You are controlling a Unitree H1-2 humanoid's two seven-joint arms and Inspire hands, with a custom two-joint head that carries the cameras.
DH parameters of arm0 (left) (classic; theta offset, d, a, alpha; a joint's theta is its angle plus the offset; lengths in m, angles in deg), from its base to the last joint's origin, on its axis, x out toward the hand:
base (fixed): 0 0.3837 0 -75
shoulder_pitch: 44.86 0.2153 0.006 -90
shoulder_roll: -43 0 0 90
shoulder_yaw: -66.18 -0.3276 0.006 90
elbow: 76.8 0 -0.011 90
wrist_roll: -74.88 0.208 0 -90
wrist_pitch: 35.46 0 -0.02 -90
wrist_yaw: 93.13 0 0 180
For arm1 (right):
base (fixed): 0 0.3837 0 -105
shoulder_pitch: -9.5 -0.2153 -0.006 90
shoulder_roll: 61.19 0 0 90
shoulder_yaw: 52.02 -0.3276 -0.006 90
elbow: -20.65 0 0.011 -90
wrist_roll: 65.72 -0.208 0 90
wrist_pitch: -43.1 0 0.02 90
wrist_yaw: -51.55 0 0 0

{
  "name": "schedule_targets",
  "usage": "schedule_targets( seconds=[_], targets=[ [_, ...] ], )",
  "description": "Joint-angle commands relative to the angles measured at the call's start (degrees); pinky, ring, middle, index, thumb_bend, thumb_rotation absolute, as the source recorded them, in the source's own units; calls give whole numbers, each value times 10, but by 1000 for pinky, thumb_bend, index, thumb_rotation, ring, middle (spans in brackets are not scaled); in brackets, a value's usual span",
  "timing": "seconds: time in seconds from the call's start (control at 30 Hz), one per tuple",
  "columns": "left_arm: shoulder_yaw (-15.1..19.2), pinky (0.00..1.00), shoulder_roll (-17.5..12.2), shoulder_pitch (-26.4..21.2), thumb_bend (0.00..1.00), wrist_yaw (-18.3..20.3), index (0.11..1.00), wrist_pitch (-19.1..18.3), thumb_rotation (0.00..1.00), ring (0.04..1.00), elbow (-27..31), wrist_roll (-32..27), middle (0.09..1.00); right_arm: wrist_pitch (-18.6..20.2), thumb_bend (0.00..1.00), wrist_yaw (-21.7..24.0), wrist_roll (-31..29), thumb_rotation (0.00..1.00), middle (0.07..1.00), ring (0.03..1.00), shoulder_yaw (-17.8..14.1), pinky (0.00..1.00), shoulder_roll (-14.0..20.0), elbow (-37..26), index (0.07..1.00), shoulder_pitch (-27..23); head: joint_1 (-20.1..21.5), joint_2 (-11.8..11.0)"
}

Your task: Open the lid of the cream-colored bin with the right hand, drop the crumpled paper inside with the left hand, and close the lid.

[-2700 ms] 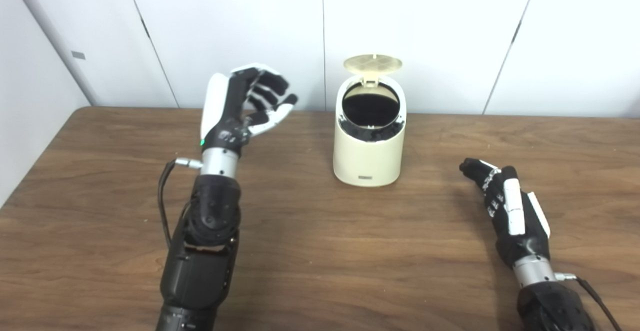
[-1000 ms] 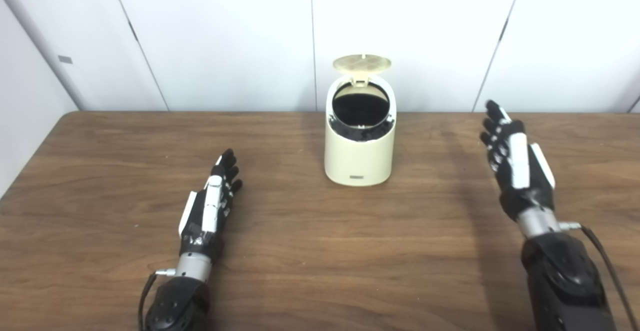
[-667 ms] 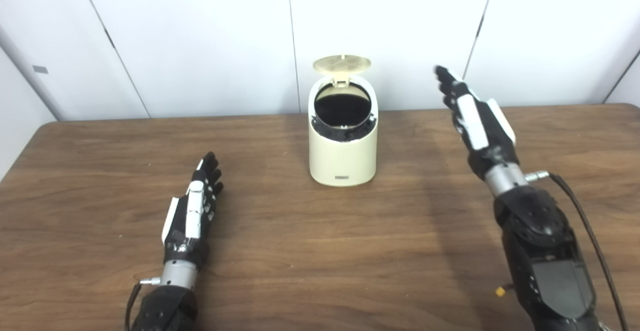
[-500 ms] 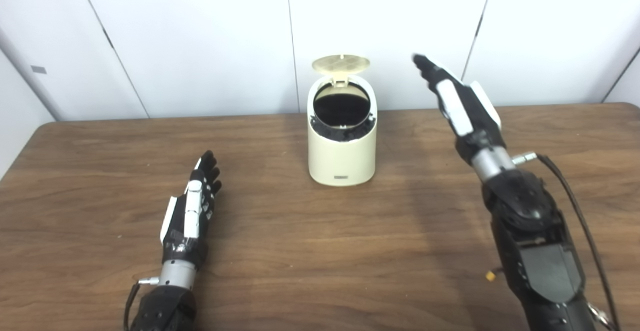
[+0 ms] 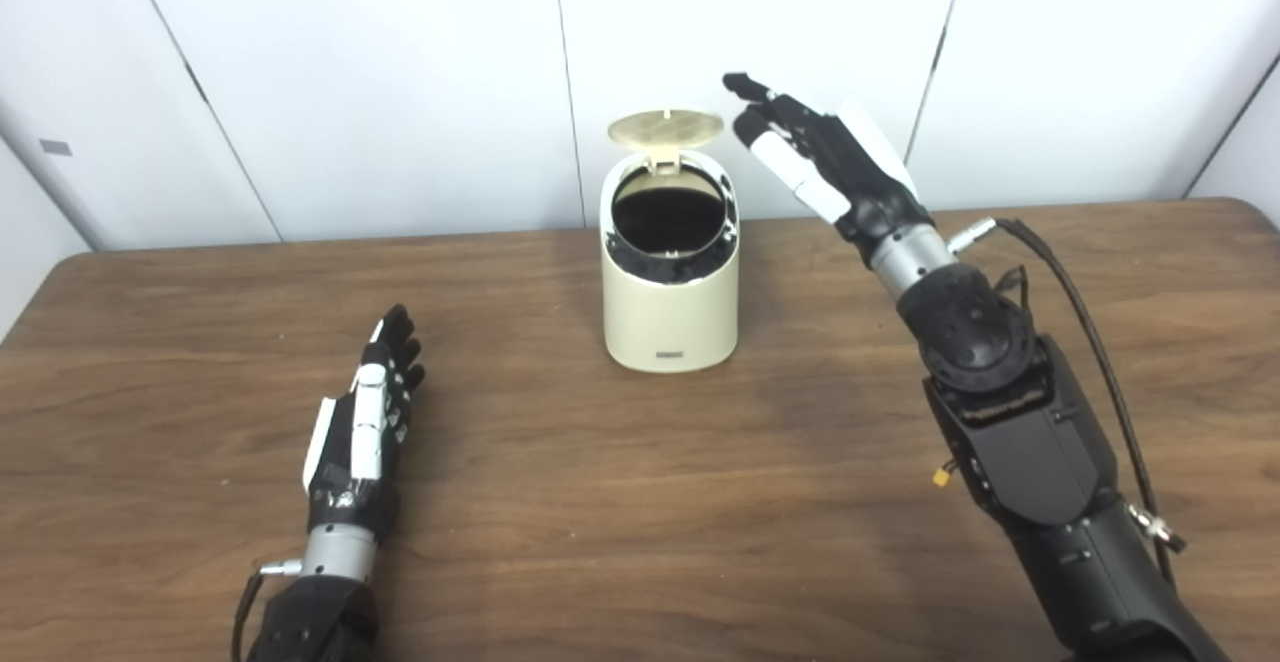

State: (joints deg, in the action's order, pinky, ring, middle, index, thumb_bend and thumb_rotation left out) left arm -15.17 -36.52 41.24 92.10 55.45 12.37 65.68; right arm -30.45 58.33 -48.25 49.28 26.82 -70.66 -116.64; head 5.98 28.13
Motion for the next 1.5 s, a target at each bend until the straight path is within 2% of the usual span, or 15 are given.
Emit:
schedule_targets(
  seconds=[0.0,0.07,0.3,0.6,0.7,0.93,1.47],
  targets=[
    [-1,981,9,15,428,0,1000,25,997,1000,-34,-10,1000,-27,579,4,11,1000,899,880,4,818,0,-3,883,-42,0,-1],
    [-1,979,10,15,427,0,1000,27,999,1000,-36,-9,1000,-25,558,8,20,1000,905,888,11,831,2,0,887,-48,-1,-3],
    [-3,997,10,13,424,-2,1000,33,998,1000,-40,-1,1000,-11,578,14,74,1000,897,896,35,848,2,7,864,-65,-6,-5],
    [-7,1000,12,12,410,-8,1000,47,1000,1000,-48,11,1000,-31,602,33,103,1000,878,882,44,822,9,14,856,-76,-11,-5],
    [-8,1000,16,11,412,-14,1000,57,1000,1000,-52,17,1000,-33,609,46,108,1000,883,911,47,845,14,1,851,-73,-13,-4],
    [-9,1000,18,10,419,-15,1000,63,996,1000,-55,14,1000,-8,653,84,147,1000,931,994,64,924,32,-55,852,-59,-17,-3],
    [-15,1000,19,12,445,-25,1000,66,975,1000,-49,25,1000,2,623,130,194,991,915,1000,64,937,45,-99,836,-31,-25,3]
  ],
)
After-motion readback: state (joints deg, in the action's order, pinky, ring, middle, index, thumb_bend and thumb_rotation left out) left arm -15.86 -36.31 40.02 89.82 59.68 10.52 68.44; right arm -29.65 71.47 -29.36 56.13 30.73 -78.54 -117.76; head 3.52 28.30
